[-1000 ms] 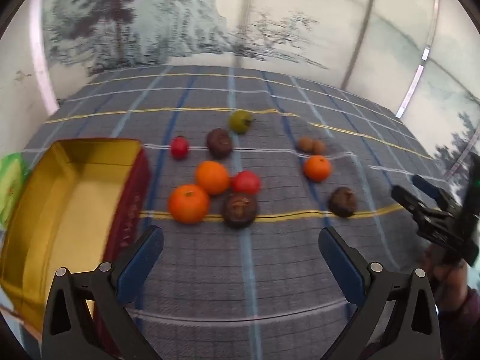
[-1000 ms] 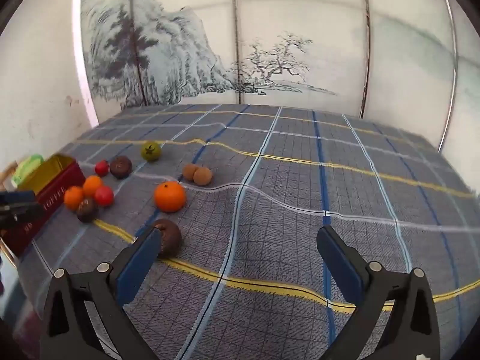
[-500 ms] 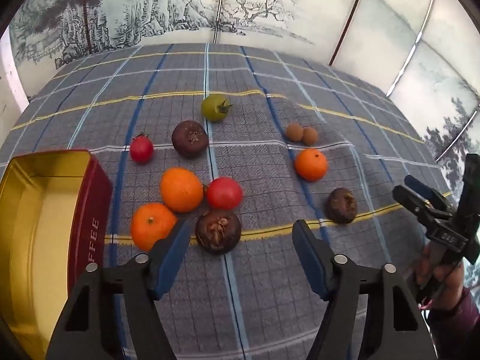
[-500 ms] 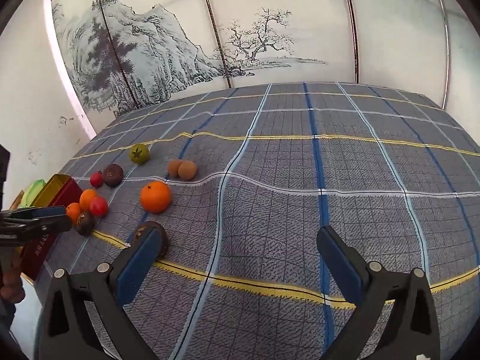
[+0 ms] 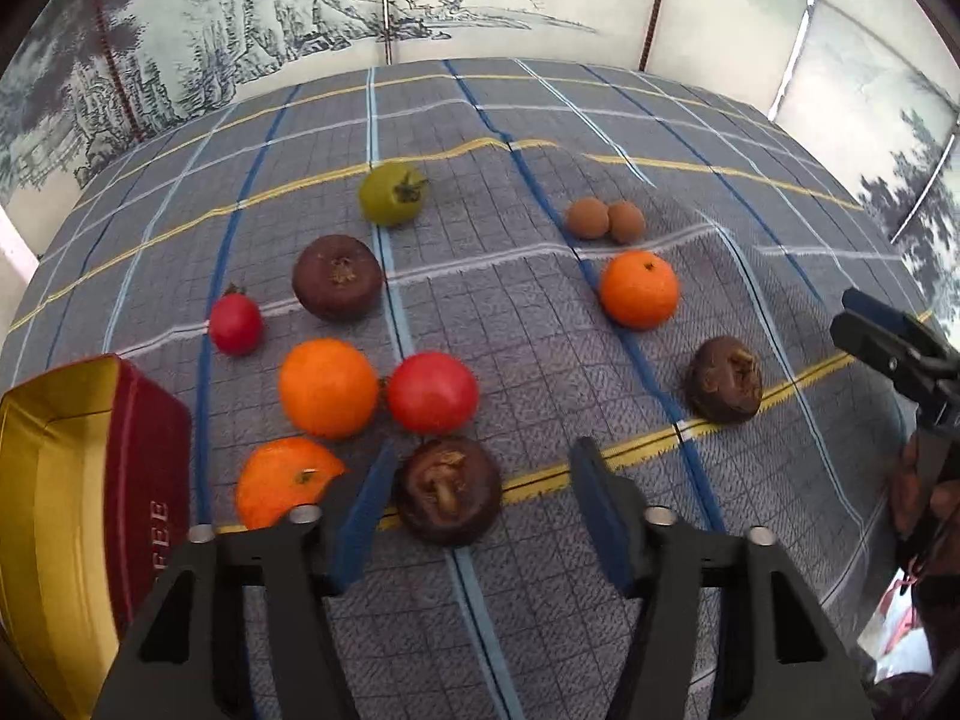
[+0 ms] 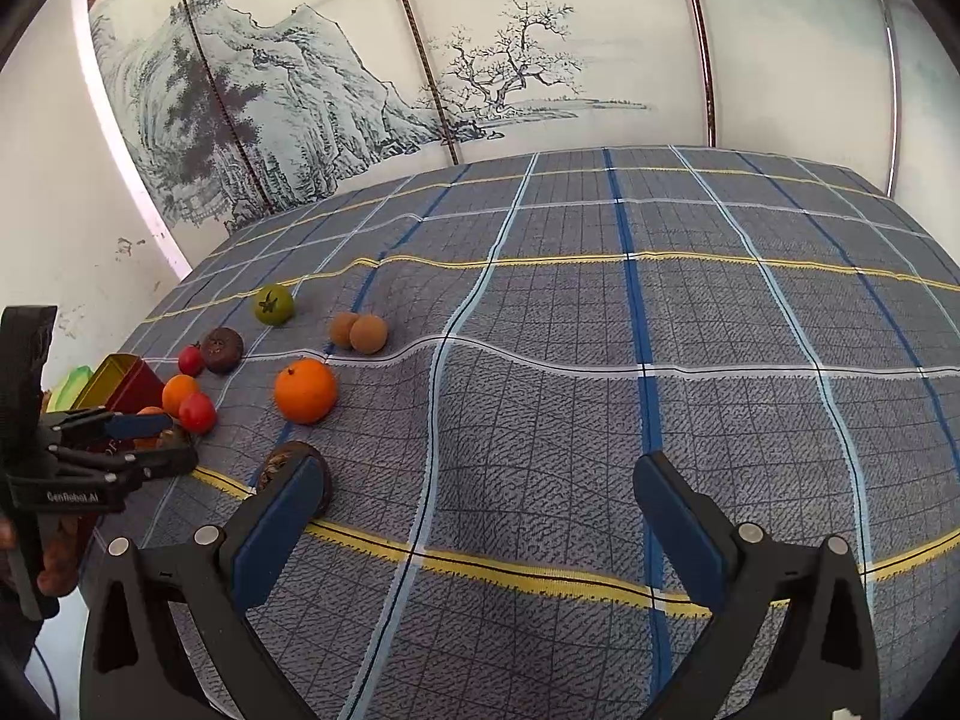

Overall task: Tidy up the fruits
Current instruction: 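Reach the left gripper to the dark brown mangosteen and close on it, then carry the mangosteen with the left gripper over the gold tin while the right gripper grasps a red tomato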

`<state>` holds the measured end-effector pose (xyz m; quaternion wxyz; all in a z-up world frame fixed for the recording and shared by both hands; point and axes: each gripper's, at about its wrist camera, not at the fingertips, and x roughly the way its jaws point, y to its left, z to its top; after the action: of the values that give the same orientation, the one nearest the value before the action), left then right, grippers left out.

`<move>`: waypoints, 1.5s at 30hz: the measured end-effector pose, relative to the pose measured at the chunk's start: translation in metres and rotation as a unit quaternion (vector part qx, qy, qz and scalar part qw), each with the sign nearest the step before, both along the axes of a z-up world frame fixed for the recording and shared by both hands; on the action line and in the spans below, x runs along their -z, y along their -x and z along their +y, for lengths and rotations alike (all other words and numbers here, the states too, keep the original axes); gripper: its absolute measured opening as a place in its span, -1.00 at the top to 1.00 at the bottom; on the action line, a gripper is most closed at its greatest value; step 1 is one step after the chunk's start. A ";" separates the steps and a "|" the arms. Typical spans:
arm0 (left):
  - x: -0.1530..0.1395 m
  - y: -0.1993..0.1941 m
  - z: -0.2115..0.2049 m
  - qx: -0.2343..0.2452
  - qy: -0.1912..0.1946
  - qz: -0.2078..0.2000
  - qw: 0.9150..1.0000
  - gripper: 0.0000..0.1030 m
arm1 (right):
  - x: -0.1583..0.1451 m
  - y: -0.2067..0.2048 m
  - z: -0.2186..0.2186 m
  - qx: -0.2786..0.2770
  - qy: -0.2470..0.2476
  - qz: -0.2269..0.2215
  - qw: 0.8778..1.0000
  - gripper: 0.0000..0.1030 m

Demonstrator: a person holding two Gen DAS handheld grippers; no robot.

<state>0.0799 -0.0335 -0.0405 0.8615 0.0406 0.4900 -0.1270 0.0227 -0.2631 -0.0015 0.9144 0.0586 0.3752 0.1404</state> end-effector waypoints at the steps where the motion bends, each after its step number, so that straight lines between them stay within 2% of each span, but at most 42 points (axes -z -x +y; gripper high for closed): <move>1: 0.006 -0.001 0.002 -0.001 0.009 0.018 1.000 0.24 | 0.000 0.000 0.000 0.001 -0.001 0.001 1.000 -1.00; 2: 0.003 0.000 0.003 -0.003 0.013 0.005 1.000 0.24 | 0.001 0.001 0.000 0.003 -0.002 0.002 1.000 -1.00; 5: 0.004 0.001 0.007 -0.009 0.022 0.006 1.000 0.24 | 0.000 -0.001 -0.001 0.004 -0.004 0.005 1.000 -1.00; 11: 0.005 0.002 0.004 -0.008 0.013 -0.001 1.000 0.24 | 0.000 -0.002 -0.002 0.005 -0.004 0.007 1.000 -1.00; 14: 0.005 0.006 0.007 -0.032 0.028 -0.001 0.999 0.25 | 0.001 -0.003 -0.002 0.006 -0.006 0.008 1.000 -1.00; 17: -0.006 0.022 0.008 -0.058 0.057 -0.014 0.997 0.25 | 0.001 -0.005 -0.003 0.008 -0.005 0.010 1.000 -1.00; 26: -0.043 0.068 0.015 -0.084 0.092 -0.036 0.992 0.25 | 0.000 -0.006 0.002 -0.003 0.006 0.009 1.000 -0.99; 28: -0.050 0.075 0.019 -0.086 0.091 -0.042 0.991 0.25 | -0.004 -0.002 0.008 -0.025 0.009 -0.004 1.000 -0.83; 33: -0.065 0.092 0.030 -0.098 0.086 -0.059 0.990 0.25 | -0.027 -0.001 0.050 -0.122 0.029 -0.027 0.992 -0.61; 37: -0.071 0.101 0.041 -0.108 0.090 -0.066 0.988 0.25 | -0.031 -0.013 0.086 -0.180 0.048 -0.004 0.983 -0.33; 41: -0.076 0.111 0.054 -0.121 0.093 -0.068 0.986 0.25 | -0.035 -0.005 0.139 -0.269 0.065 -0.010 0.961 -0.33; 45: -0.082 0.119 0.068 -0.134 0.093 -0.075 0.984 0.25 | -0.019 -0.013 0.180 -0.327 0.095 -0.001 0.940 -0.27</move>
<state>-0.0393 0.0341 0.0417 0.9049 -0.0961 0.4114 -0.0522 0.0354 -0.0832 0.0179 0.8200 -0.1548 0.3842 0.3950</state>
